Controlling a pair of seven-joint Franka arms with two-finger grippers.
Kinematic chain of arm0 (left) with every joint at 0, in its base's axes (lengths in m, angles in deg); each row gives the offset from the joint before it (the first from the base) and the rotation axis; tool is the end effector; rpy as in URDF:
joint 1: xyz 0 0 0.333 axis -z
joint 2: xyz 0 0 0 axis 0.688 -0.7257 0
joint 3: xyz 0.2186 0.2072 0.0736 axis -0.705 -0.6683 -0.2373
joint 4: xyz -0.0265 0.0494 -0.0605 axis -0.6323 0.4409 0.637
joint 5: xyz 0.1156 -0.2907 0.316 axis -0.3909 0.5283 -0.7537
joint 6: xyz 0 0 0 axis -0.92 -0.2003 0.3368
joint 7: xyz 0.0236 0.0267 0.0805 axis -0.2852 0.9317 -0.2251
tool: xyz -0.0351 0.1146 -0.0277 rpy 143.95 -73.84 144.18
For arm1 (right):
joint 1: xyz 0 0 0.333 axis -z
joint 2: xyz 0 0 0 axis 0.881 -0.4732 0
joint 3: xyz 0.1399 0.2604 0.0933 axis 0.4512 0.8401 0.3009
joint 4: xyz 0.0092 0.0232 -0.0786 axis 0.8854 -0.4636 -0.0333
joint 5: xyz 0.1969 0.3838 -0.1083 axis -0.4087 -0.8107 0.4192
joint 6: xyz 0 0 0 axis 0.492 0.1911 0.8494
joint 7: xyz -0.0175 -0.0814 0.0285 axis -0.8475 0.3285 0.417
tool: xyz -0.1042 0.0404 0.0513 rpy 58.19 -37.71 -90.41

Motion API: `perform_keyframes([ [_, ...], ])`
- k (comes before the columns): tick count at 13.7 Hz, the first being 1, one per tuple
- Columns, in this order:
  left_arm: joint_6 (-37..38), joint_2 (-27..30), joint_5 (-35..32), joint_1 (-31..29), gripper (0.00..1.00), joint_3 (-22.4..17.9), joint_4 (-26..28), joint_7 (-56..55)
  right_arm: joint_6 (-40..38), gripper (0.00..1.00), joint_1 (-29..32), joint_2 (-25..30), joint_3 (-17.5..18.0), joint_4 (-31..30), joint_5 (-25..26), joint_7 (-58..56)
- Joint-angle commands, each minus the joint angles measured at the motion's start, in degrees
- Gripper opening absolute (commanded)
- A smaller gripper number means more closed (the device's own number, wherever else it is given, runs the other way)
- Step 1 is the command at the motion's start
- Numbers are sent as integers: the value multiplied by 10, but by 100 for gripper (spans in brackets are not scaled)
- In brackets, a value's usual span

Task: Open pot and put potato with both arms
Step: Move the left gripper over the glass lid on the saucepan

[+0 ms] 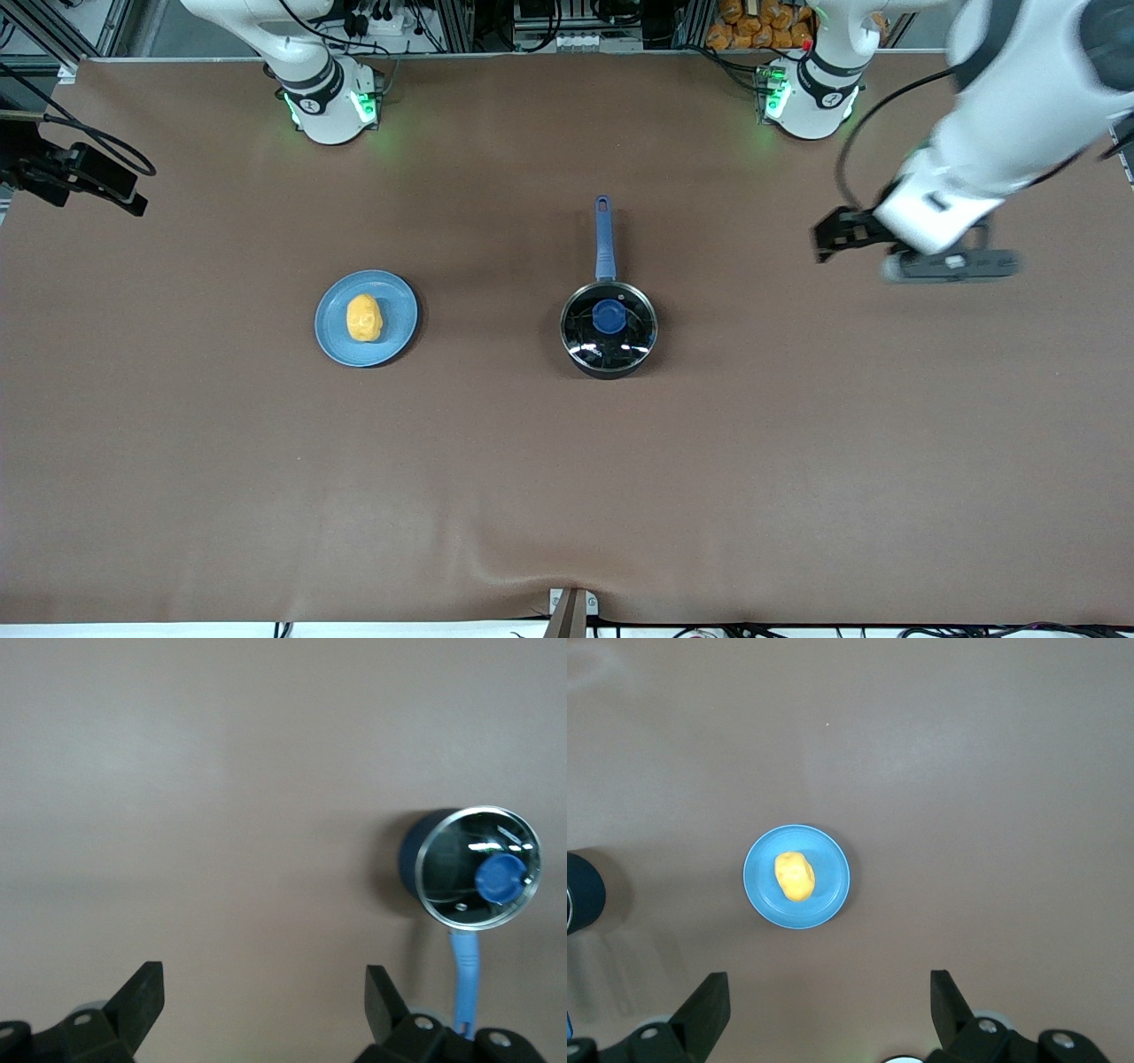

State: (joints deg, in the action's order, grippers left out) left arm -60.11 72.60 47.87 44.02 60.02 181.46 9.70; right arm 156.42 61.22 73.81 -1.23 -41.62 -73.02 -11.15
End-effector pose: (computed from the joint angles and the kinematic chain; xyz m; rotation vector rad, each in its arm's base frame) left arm 0.5940 -0.2128 0.5122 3.0813 0.0308 -0.0702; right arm 0.5827 0.0171 0.6577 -3.1075 0.2380 0.0431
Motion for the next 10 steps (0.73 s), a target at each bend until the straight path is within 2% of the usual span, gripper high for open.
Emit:
perform_keyframes([
  [1,-4,-59,-29,16,100,24,-38,-55,1,100,12,12,5,-12,-10,5],
  [4,-49,-103,-59,75,100,24,-41,-155,1,100,11,12,5,-12,-10,5],
  [6,-61,-131,-59,104,100,24,-43,-172,1,100,11,12,5,-12,-10,5],
  [8,-63,-172,-59,145,100,21,-78,-175,0,100,12,12,5,-12,-10,5],
  [10,-78,-212,-76,162,100,20,-104,-218,1,100,12,12,5,-12,-10,5],
])
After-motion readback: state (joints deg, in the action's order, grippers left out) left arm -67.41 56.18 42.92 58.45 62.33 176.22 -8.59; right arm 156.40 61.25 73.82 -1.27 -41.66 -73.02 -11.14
